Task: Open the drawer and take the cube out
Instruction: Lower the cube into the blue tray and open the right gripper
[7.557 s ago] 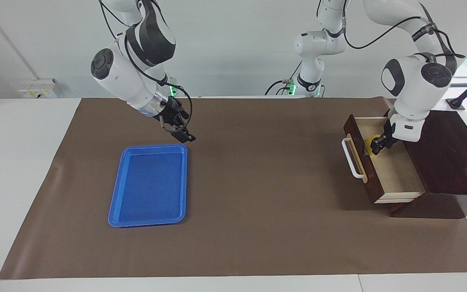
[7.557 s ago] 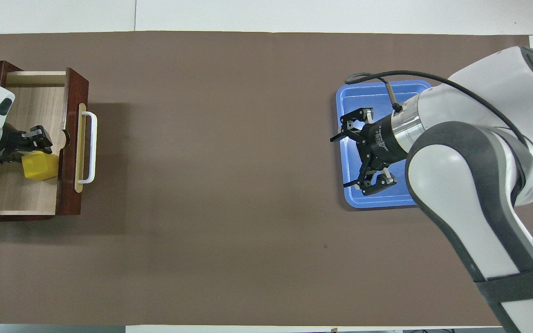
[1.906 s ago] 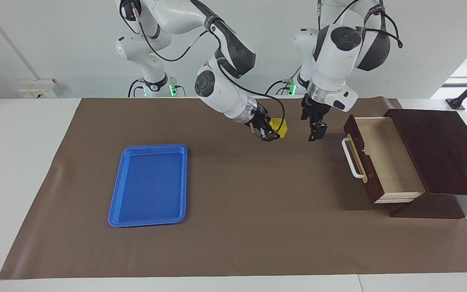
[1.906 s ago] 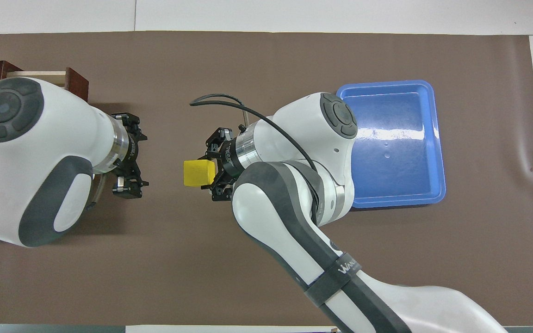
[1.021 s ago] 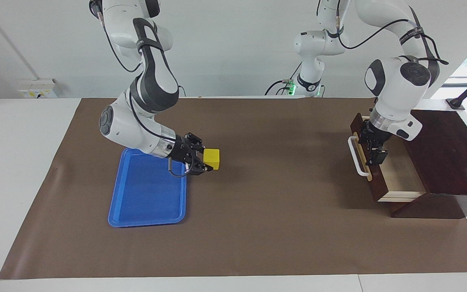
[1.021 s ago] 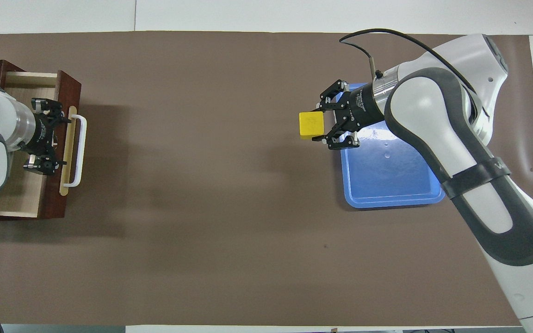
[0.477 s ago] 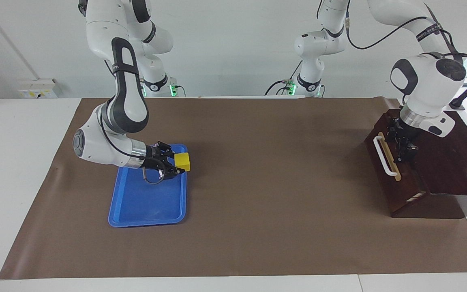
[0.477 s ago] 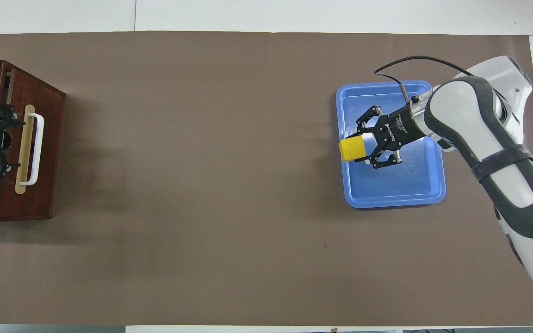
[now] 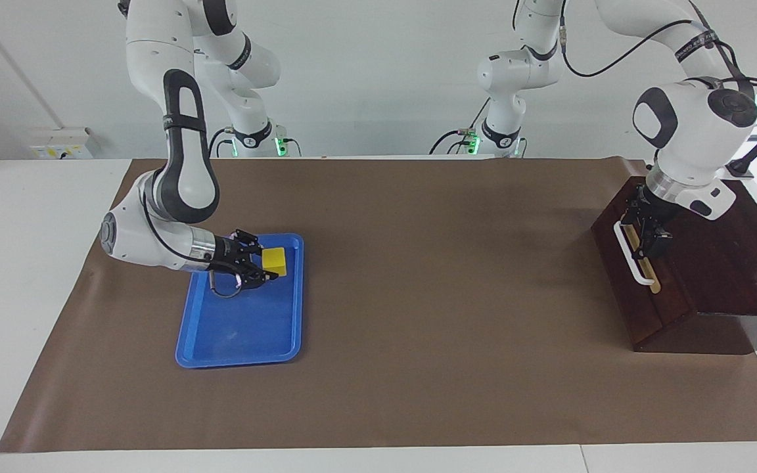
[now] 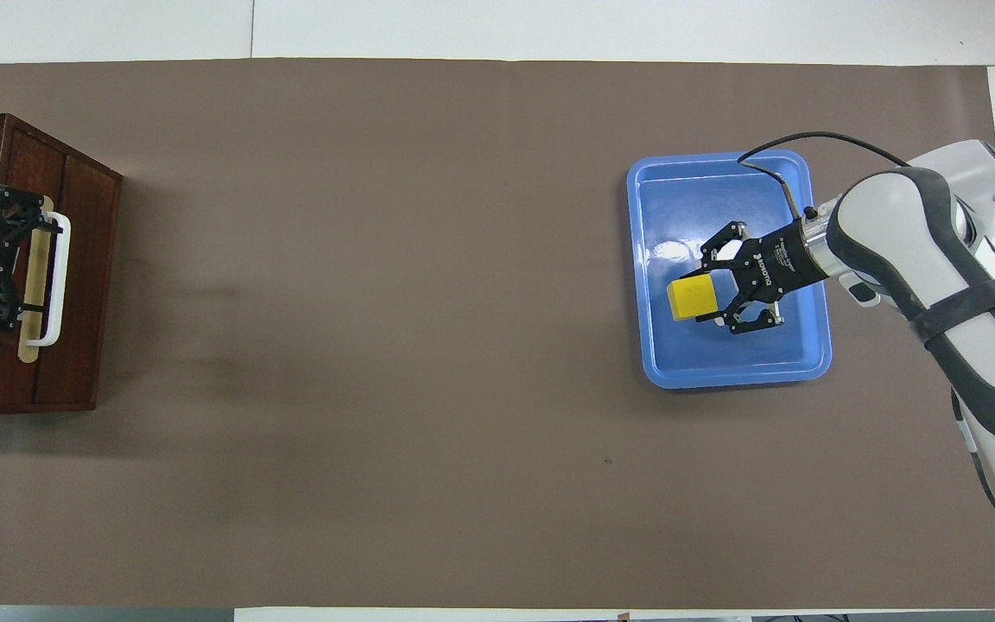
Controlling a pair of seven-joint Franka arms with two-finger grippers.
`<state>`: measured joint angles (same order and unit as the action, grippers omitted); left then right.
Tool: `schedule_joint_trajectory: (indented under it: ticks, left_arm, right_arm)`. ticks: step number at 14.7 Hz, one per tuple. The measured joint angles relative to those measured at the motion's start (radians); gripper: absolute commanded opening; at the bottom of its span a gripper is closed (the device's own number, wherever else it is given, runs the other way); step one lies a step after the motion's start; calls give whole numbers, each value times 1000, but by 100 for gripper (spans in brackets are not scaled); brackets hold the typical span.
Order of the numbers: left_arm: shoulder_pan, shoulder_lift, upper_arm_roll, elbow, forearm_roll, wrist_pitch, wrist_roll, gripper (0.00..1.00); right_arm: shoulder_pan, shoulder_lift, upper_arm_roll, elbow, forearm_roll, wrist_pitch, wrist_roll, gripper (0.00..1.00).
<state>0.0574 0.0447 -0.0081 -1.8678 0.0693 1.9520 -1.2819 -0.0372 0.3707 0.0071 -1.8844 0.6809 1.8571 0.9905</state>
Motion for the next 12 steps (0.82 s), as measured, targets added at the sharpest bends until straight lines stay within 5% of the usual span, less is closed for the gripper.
schedule_joint_trajectory:
  ticks: [7, 8, 9, 12]
  left_arm:
    - [-49, -98, -51, 158, -37, -348, 479, 100]
    - [-62, -98, -52, 177, -40, -383, 566, 100]
    - [-69, -98, -54, 181, -43, -399, 650, 100]
    - [-68, -86, -64, 181, -72, -408, 823, 100]
  right_arm:
    - [-7, -31, 0, -134, 0, 96, -65, 0]
    - [-7, -32, 0, -143, 1, 113, -64, 37]
    - [-8, -33, 0, -152, 1, 132, -61, 96]
    - [-9, -35, -1, -162, 4, 155, -55, 100]
